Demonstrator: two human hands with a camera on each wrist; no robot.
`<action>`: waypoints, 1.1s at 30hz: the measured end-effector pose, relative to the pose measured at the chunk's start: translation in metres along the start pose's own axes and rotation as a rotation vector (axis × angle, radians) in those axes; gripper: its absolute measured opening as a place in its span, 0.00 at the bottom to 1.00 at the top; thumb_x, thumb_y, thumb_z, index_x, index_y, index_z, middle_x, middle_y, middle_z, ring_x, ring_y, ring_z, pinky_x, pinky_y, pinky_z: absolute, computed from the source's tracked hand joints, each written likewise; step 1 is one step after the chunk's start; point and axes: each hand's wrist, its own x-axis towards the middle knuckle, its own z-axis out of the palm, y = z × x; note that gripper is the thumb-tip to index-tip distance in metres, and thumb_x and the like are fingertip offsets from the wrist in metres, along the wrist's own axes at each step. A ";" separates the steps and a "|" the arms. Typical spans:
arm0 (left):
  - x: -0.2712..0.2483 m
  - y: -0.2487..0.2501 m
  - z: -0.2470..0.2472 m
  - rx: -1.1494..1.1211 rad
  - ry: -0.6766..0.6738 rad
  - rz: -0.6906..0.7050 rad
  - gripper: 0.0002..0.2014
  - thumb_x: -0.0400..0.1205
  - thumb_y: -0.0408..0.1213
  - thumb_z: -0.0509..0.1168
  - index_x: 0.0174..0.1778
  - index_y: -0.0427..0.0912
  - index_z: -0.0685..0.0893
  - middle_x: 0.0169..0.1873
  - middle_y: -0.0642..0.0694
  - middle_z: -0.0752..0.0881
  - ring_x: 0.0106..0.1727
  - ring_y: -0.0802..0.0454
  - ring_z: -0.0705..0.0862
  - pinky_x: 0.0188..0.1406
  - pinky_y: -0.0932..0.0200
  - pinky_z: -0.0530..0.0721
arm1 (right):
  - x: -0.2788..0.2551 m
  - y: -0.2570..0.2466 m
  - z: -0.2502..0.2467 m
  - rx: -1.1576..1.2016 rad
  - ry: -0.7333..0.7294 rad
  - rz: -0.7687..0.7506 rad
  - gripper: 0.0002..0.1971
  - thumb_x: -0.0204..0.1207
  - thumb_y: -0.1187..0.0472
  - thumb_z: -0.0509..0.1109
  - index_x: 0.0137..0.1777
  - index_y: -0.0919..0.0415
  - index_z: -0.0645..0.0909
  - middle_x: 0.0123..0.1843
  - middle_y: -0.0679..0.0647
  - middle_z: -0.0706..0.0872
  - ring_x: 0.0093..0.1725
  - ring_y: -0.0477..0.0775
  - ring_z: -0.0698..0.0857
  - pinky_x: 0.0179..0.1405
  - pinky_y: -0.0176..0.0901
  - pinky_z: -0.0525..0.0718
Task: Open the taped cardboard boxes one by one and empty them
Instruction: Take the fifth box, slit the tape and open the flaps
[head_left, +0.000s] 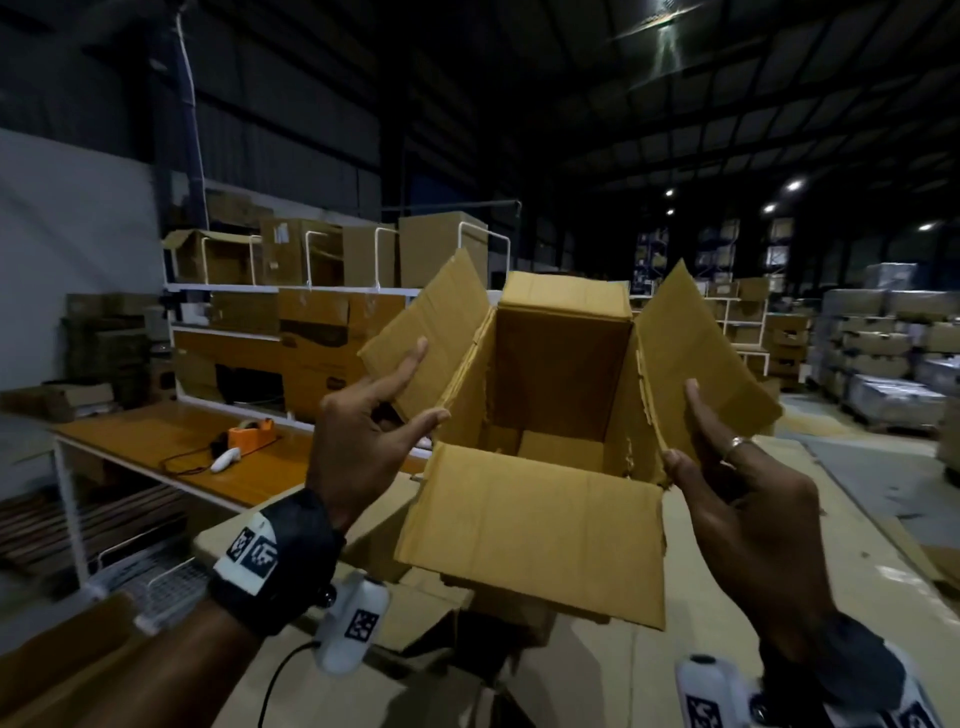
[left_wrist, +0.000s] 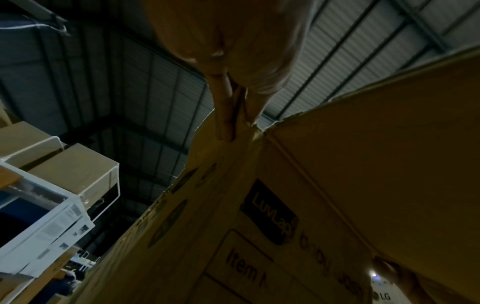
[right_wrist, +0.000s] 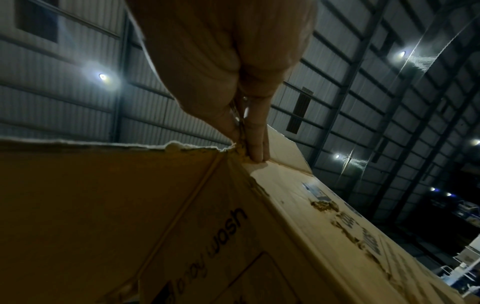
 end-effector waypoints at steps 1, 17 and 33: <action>0.002 -0.012 -0.003 0.006 0.010 -0.007 0.36 0.74 0.41 0.78 0.79 0.44 0.76 0.54 0.48 0.88 0.52 0.57 0.86 0.51 0.64 0.87 | 0.003 0.000 0.012 0.005 0.003 -0.003 0.36 0.78 0.67 0.74 0.84 0.50 0.67 0.46 0.38 0.81 0.44 0.55 0.89 0.46 0.51 0.92; -0.010 -0.222 0.002 0.028 -0.111 -0.160 0.37 0.75 0.50 0.77 0.81 0.52 0.74 0.40 0.40 0.89 0.35 0.45 0.84 0.36 0.47 0.87 | 0.014 0.046 0.220 0.066 -0.027 0.087 0.33 0.79 0.69 0.73 0.82 0.51 0.70 0.54 0.44 0.87 0.49 0.47 0.89 0.50 0.51 0.91; -0.082 -0.310 0.004 -0.265 -0.234 -0.241 0.37 0.73 0.39 0.81 0.79 0.48 0.76 0.56 0.39 0.91 0.52 0.61 0.85 0.53 0.76 0.82 | -0.047 -0.005 0.284 -0.281 -0.059 0.217 0.34 0.76 0.71 0.74 0.81 0.50 0.72 0.46 0.46 0.89 0.42 0.43 0.87 0.43 0.46 0.88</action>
